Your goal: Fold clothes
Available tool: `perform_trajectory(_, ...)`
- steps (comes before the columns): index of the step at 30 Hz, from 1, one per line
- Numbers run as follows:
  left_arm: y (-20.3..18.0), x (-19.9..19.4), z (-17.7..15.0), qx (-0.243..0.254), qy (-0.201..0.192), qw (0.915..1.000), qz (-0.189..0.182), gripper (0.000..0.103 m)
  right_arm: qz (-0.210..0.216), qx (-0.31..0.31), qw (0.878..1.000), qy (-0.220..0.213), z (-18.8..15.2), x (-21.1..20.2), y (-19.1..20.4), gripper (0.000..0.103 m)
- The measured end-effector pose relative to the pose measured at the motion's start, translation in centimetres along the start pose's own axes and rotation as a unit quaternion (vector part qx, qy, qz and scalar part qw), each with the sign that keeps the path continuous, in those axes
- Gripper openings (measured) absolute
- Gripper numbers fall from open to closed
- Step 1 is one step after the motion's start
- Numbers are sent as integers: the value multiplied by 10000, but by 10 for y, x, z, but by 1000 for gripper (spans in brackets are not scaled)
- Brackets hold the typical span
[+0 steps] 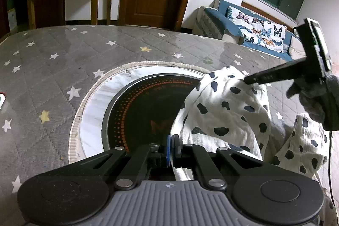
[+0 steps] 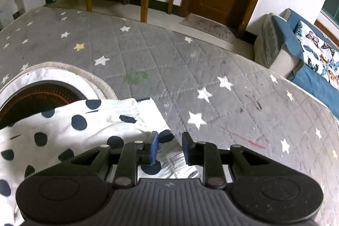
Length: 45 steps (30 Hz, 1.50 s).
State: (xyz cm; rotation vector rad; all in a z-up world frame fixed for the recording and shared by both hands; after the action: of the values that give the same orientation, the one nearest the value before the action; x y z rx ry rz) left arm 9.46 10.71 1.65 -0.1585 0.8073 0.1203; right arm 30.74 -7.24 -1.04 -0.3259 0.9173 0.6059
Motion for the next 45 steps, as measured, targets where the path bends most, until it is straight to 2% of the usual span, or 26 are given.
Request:
perform_trajectory(8, 6, 0, -2, -103, 38, 9999, 39, 2, 34, -165, 9998, -86, 29, 24, 12, 25)
perform_trajectory(15, 10, 4, -6, -146, 188, 9993, 273, 2, -90, -132, 9994, -322, 76, 58, 33, 28)
perform_trajectory(18, 12, 3, -7, -116, 222, 9987, 448, 3, -23, -88, 9987, -511, 83, 42, 38, 28)
perform_trajectory(21, 12, -2, -5, -117, 178, 9985, 497, 4, 67, -64, 9980, -627, 75, 9, 29, 28)
perform_trajectory(24, 1, -10, -3, -26, 56, 9991, 408, 7, -1, -10, 9977, -676, 53, -27, 9, 28)
perform_trajectory(26, -9, -17, -3, 59, -26, 9995, 308, 15, -81, 107, 9976, -676, 32, -50, -7, 28)
perform_trajectory(28, -19, -24, -5, 135, -72, 9997, 208, 37, -177, 261, 9974, -647, 7, -71, -24, 30)
perform_trajectory(29, -26, -27, -7, 190, -101, 9996, 162, 42, -229, 375, 9972, -613, -8, -77, -32, 30)
perform_trajectory(32, -48, -36, -14, 401, -115, 9991, -41, 48, -385, 718, 9954, -510, -53, -96, -56, 31)
perform_trajectory(33, -55, -38, -16, 459, -110, 9988, -119, 54, -437, 832, 9944, -475, -68, -103, -64, 31)
perform_trajectory(37, -89, -48, -27, 748, -83, 9961, -468, 60, -578, 1329, 9887, -376, -125, -125, -92, 31)
perform_trajectory(42, -126, -52, -43, 1112, 48, 9907, -783, 69, -155, 2069, 9776, -350, -171, -133, -110, 32)
perform_trajectory(45, -139, -51, -51, 1273, 142, 9882, -843, 69, 303, 2156, 9749, -461, -183, -140, -102, 32)
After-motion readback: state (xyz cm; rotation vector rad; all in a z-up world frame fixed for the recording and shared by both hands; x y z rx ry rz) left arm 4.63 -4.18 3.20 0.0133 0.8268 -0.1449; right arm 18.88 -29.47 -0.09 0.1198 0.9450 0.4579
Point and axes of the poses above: each gripper's, at about its wrist camera, not at the fingertips, and x roughly the way its jaws point, y to its left, z to its top, the point moved 1 cm from there along x, roughly the way its jaws point, and after that the axes turned 8 degrees about z, right-handed, at the moved point
